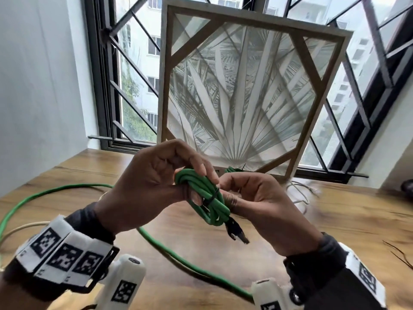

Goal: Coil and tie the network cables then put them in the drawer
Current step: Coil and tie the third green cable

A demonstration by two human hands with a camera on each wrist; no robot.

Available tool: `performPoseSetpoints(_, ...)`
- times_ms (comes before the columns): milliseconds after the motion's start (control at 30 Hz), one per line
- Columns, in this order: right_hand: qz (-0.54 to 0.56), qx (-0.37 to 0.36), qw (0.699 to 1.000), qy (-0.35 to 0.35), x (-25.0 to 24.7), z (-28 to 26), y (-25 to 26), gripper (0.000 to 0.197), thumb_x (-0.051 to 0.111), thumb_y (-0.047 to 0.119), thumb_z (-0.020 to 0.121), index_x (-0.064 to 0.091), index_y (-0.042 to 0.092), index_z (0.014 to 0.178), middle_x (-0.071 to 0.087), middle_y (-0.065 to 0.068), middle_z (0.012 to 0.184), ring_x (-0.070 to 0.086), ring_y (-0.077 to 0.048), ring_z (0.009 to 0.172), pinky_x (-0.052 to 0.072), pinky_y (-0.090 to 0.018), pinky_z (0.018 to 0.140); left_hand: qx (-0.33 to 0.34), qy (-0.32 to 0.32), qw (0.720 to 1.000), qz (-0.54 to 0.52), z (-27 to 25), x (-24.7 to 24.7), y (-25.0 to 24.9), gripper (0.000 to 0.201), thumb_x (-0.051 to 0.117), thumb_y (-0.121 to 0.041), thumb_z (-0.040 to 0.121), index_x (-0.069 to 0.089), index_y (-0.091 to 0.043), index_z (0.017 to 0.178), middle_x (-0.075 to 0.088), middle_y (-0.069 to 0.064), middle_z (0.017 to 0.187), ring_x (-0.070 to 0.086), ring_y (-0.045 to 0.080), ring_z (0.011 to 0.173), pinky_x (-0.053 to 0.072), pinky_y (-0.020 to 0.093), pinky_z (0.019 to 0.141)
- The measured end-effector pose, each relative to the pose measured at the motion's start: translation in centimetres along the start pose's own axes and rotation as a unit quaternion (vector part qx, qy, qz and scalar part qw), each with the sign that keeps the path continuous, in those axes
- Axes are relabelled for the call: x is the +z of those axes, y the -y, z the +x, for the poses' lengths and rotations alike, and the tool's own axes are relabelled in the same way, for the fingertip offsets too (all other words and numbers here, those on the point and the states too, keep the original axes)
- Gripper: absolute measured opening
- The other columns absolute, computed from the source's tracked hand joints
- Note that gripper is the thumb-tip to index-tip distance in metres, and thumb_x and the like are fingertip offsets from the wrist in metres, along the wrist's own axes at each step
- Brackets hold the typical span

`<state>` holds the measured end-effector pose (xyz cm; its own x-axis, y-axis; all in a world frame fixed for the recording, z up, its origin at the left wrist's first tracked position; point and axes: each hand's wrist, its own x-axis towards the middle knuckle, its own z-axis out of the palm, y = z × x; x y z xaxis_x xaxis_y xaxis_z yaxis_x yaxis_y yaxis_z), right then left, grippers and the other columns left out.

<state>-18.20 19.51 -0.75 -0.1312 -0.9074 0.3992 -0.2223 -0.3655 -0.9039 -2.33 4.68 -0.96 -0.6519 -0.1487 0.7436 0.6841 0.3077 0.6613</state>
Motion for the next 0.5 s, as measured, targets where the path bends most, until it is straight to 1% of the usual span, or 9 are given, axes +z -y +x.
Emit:
performPoseSetpoints(33,-0.013,-0.002,1.000,-0.015,0.2,0.0,-0.2,0.006,0.072,0.013,0.086,0.073,0.013,0.080,0.069,-0.002,0.077,0.062,-0.016,0.069,0.050,-0.020,0.062,-0.015,0.002,1.000,0.002,-0.1,-0.1,0.0,0.029,0.081,-0.001,0.080,0.070,-0.015,0.102,0.076,0.009,0.100,0.074,0.019,0.092,0.061,0.027,0.079)
performPoseSetpoints(100,-0.037,-0.008,0.998,-0.056,0.5,0.1,-0.6,0.007,0.074,0.015,0.083,0.074,0.016,0.076,0.069,-0.003,0.075,0.061,-0.021,0.066,0.049,-0.023,0.060,-0.043,0.010,0.999,0.010,-0.1,-0.3,0.0,0.027,0.084,-0.011,0.083,0.073,-0.017,0.108,0.075,0.009,0.103,0.073,0.020,0.096,0.060,0.027,0.082)
performPoseSetpoints(167,-0.049,-0.009,0.996,-0.076,0.5,0.1,-0.8,0.010,0.076,0.011,0.086,0.076,0.014,0.076,0.069,-0.002,0.071,0.060,-0.014,0.063,0.047,-0.019,0.056,-0.038,0.024,0.997,0.057,-0.1,-0.4,0.1,0.022,0.082,-0.024,0.089,0.072,-0.012,0.105,0.071,0.012,0.108,0.069,0.026,0.104,0.058,0.033,0.089)
performPoseSetpoints(200,-0.052,-0.009,0.996,-0.078,0.3,0.1,-0.8,0.011,0.076,0.009,0.088,0.076,0.011,0.078,0.069,-0.001,0.071,0.060,-0.011,0.063,0.047,-0.018,0.056,-0.030,0.034,0.995,0.085,-0.2,-0.4,0.3,0.025,0.079,-0.026,0.092,0.070,-0.007,0.106,0.067,0.015,0.110,0.066,0.031,0.107,0.055,0.036,0.093)
performPoseSetpoints(267,-0.055,-0.009,0.995,-0.084,-0.1,0.1,-0.5,0.009,0.076,0.014,0.089,0.076,0.009,0.081,0.072,-0.002,0.073,0.063,-0.009,0.065,0.048,-0.019,0.058,-0.035,0.045,0.993,0.106,-0.3,-0.4,0.6,0.036,0.079,-0.024,0.091,0.064,-0.001,0.114,0.063,0.018,0.113,0.063,0.036,0.112,0.052,0.040,0.101)
performPoseSetpoints(300,-0.059,-0.012,0.994,-0.088,-0.4,0.0,-0.4,0.010,0.078,0.017,0.088,0.077,0.008,0.083,0.074,-0.003,0.074,0.065,-0.009,0.065,0.050,-0.020,0.059,-0.045,0.043,0.992,0.106,-0.4,-0.4,0.8,0.041,0.081,-0.021,0.089,0.060,-0.001,0.118,0.064,0.018,0.114,0.064,0.035,0.113,0.052,0.041,0.103)
performPoseSetpoints(367,-0.056,-0.019,0.994,-0.091,-0.7,0.0,-0.2,0.014,0.081,0.019,0.085,0.080,0.006,0.088,0.076,-0.005,0.077,0.067,-0.010,0.066,0.051,-0.021,0.060,-0.065,0.034,0.991,0.115,-0.4,-0.3,1.1,0.042,0.079,-0.017,0.087,0.058,-0.003,0.120,0.067,0.013,0.112,0.066,0.027,0.111,0.052,0.039,0.104)
performPoseSetpoints(433,-0.025,-0.022,0.995,-0.091,-0.7,-0.1,0.0,0.016,0.080,0.015,0.081,0.080,0.002,0.089,0.077,-0.008,0.077,0.068,-0.011,0.066,0.051,-0.019,0.060,-0.078,0.023,0.991,0.108,-0.4,-0.3,1.4,0.036,0.079,-0.019,0.087,0.062,-0.007,0.116,0.069,0.007,0.109,0.067,0.020,0.106,0.054,0.036,0.099)
performPoseSetpoints(500,0.029,-0.016,0.996,-0.088,-0.7,-0.2,0.0,0.017,0.078,0.010,0.077,0.080,-0.001,0.090,0.077,-0.013,0.079,0.070,-0.013,0.067,0.052,-0.020,0.061,-0.088,0.006,0.994,0.071,-0.4,-0.3,1.6,0.030,0.081,-0.018,0.085,0.066,-0.009,0.109,0.071,0.004,0.104,0.068,0.016,0.101,0.057,0.031,0.092)
